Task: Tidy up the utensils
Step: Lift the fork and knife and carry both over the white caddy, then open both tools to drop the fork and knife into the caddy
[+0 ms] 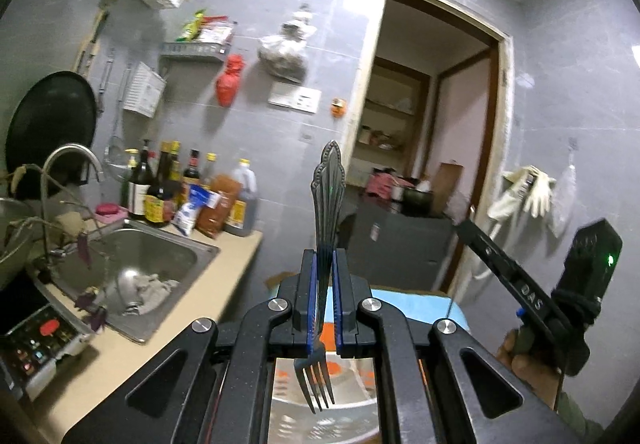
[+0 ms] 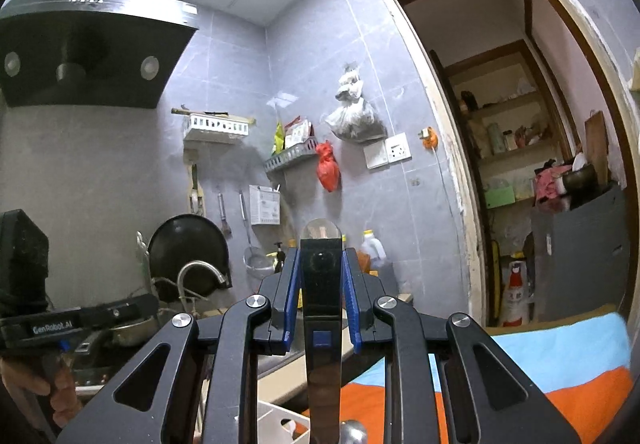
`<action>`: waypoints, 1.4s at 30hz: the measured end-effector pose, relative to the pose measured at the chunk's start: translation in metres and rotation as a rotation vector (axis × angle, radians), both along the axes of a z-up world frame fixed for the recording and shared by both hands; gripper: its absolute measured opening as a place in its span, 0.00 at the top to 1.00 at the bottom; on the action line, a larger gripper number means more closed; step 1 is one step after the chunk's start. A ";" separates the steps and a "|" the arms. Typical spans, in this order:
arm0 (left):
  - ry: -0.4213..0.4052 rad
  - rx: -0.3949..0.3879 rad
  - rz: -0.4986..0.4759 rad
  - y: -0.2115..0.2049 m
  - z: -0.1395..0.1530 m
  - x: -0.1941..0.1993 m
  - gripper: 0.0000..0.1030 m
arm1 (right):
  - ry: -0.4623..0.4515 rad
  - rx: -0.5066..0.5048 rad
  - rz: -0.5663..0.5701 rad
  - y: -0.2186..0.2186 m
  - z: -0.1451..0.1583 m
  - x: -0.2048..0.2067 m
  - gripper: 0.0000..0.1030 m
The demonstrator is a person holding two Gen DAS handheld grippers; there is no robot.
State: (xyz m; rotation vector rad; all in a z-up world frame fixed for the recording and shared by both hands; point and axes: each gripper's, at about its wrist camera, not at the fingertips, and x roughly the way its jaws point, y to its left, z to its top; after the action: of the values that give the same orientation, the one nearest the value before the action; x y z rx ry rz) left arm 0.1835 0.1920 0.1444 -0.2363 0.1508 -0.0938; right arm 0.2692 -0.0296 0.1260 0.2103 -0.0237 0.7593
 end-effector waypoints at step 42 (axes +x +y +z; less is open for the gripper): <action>0.087 -0.043 -0.105 -0.016 -0.051 0.021 0.58 | 0.101 -0.119 -0.007 -0.037 -0.043 -0.008 0.45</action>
State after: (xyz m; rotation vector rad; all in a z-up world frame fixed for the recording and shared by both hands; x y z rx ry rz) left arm 0.2043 0.1763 0.0938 -0.2753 0.2475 -0.1914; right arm 0.2608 -0.0669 0.0832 0.1351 0.1165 0.7400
